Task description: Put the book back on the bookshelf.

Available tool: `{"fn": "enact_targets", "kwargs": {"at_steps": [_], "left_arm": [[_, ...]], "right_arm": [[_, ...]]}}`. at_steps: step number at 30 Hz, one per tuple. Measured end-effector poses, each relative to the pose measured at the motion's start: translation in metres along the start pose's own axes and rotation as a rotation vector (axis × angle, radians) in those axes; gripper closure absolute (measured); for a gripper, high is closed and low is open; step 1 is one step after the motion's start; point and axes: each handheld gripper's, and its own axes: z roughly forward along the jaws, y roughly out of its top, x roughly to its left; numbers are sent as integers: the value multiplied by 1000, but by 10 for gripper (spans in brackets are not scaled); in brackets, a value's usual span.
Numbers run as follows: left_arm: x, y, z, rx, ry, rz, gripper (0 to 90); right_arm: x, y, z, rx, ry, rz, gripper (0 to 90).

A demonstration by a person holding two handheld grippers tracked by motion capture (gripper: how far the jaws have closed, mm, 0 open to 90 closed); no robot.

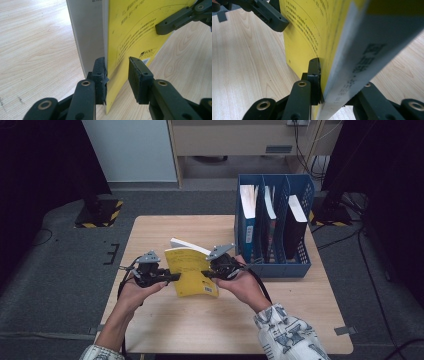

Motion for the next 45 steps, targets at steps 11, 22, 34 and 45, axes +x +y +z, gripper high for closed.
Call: {"fn": "enact_targets", "kwargs": {"at_steps": [11,22,34,45], "left_arm": [[-2,4,1,14,34,10,794],[-2,10,6,16,35,20,767],[-6,8,6,14,32,25,721],[-7,5,8,-3,42,20,639]], "right_arm": [[1,0,-1,-9,4,-7,744],[-3,-3,-3,-17,-16,-13,721],[-3,6,-19,-70,28,9,696],[0,19,-22,-82,61,-10,661]]}}
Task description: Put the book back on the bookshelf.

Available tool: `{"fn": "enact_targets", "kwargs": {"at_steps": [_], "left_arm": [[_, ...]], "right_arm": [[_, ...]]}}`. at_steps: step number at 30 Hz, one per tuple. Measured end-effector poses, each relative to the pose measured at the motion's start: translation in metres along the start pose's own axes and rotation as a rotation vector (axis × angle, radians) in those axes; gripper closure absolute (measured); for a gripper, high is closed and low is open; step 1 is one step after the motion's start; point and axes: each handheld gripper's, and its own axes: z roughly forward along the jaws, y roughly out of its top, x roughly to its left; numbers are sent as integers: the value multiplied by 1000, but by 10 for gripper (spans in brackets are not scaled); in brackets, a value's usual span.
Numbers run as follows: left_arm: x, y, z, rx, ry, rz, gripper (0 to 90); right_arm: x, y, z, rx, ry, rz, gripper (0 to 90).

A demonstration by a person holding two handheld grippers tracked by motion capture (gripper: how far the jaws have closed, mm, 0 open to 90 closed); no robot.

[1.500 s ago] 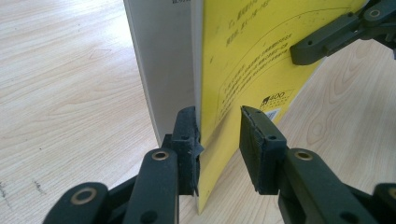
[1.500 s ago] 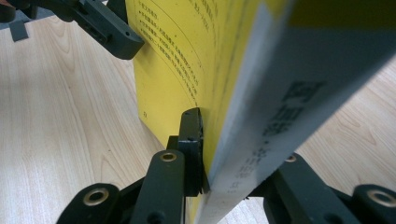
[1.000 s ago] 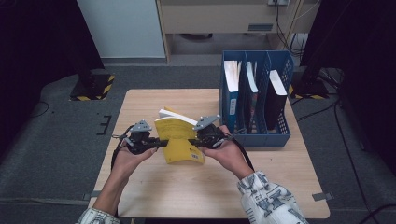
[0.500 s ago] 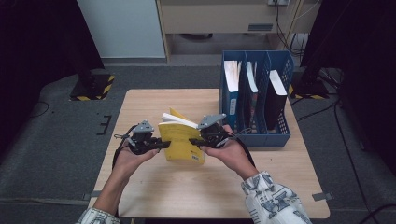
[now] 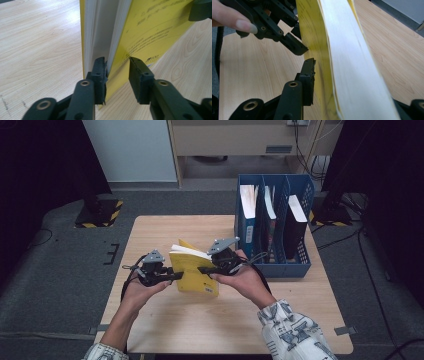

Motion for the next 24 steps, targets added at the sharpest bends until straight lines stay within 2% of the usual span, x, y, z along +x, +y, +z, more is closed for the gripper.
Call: {"fn": "enact_targets", "kwargs": {"at_steps": [11,15,16,19,20,22,23,24], "left_arm": [[-1,-17,4,16,33,-37,508],[-3,-28,2,33,58,-36,467],[-4,-35,0,40,76,-35,459],[-5,-42,-3,33,87,-42,442],[-4,-47,-5,29,97,-51,432],[0,-58,-6,35,147,-55,392],[0,-58,-6,35,147,-55,365],[3,-62,-5,33,175,-65,342]], "right_arm": [[-1,5,3,4,10,0,683],[0,5,3,4,8,-7,684],[0,5,4,10,12,-12,678],[1,5,5,12,12,-11,673],[2,5,5,17,12,-7,671],[3,4,8,25,15,-12,674],[3,4,8,25,15,-12,674],[3,4,9,28,15,-14,704]]}}
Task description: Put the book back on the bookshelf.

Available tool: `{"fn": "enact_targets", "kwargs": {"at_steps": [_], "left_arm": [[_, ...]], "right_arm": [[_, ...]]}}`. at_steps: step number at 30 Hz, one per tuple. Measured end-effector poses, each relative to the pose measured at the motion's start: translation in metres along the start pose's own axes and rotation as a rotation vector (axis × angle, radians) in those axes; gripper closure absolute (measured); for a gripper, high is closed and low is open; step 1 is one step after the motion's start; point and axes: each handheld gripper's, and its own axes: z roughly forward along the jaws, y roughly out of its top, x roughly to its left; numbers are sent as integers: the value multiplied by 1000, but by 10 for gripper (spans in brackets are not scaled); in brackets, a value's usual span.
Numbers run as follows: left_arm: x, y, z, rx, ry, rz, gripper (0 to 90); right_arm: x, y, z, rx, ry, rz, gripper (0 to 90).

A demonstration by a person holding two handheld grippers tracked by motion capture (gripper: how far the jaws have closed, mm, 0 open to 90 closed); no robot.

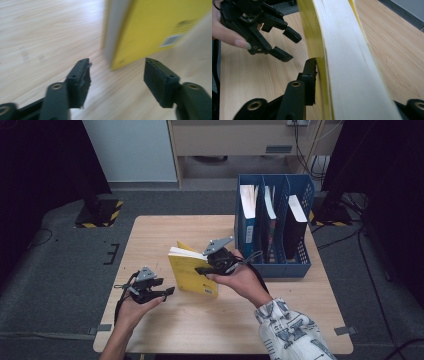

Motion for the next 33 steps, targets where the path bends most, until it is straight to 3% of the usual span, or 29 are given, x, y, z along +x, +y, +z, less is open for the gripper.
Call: {"fn": "enact_targets", "kwargs": {"at_steps": [2,3,6,9,11,14,17,18,24,33], "left_arm": [[5,-9,3,-4,23,-32,290],[7,-18,3,-2,52,-32,280],[12,-24,-1,-23,78,-42,243],[16,-29,-3,-31,83,-56,207],[20,-33,-2,-3,84,-65,190],[27,-36,-5,-7,86,-100,104],[27,-37,-4,2,85,-96,83],[27,-38,-2,30,87,-66,82],[25,-39,2,79,101,-49,81],[25,-40,1,91,109,-49,74]], "right_arm": [[1,1,0,1,-2,2,711],[1,1,0,0,-3,2,709],[-1,0,1,-5,-7,5,716],[-1,0,1,-8,-7,3,740],[0,0,2,-11,-14,9,746],[0,-1,3,-25,-29,21,749],[-2,-1,3,-33,-35,50,751],[-2,-1,3,-33,-39,58,751],[-5,3,4,-34,-44,108,752],[-12,11,-2,-38,-53,159,753]]}}
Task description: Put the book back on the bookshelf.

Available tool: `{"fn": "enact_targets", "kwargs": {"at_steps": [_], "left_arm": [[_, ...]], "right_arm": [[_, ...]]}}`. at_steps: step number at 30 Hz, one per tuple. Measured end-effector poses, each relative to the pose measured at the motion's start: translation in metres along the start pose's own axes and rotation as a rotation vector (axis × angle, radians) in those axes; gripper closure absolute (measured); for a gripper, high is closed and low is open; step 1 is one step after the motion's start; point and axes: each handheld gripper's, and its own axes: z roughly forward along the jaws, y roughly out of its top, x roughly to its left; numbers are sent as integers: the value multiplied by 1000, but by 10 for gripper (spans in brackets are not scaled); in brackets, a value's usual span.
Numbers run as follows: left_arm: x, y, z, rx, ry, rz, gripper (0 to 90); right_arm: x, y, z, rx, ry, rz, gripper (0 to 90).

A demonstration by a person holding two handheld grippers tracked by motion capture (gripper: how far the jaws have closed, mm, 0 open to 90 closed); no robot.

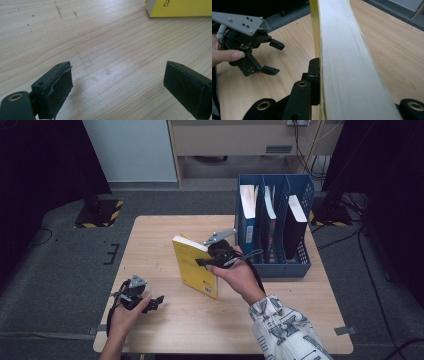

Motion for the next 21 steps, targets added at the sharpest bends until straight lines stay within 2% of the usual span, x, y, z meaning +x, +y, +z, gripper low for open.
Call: {"fn": "enact_targets", "kwargs": {"at_steps": [1,3,6,17,20,21], "left_arm": [[-1,1,0,1,4,6,74],[-1,1,0,5,0,3,75],[-2,-1,3,32,2,20,74],[-3,-2,7,39,6,20,52],[-2,-3,7,47,9,15,52],[-2,-3,8,48,6,1,48]], "right_arm": [[-3,1,-3,-10,-4,20,753],[-7,1,-6,-18,-14,34,753],[-12,1,-11,-26,-26,48,753],[-17,-6,-34,-55,-52,56,752],[-18,-11,-37,-58,-53,57,752],[-18,-14,-39,-58,-53,59,752]]}}
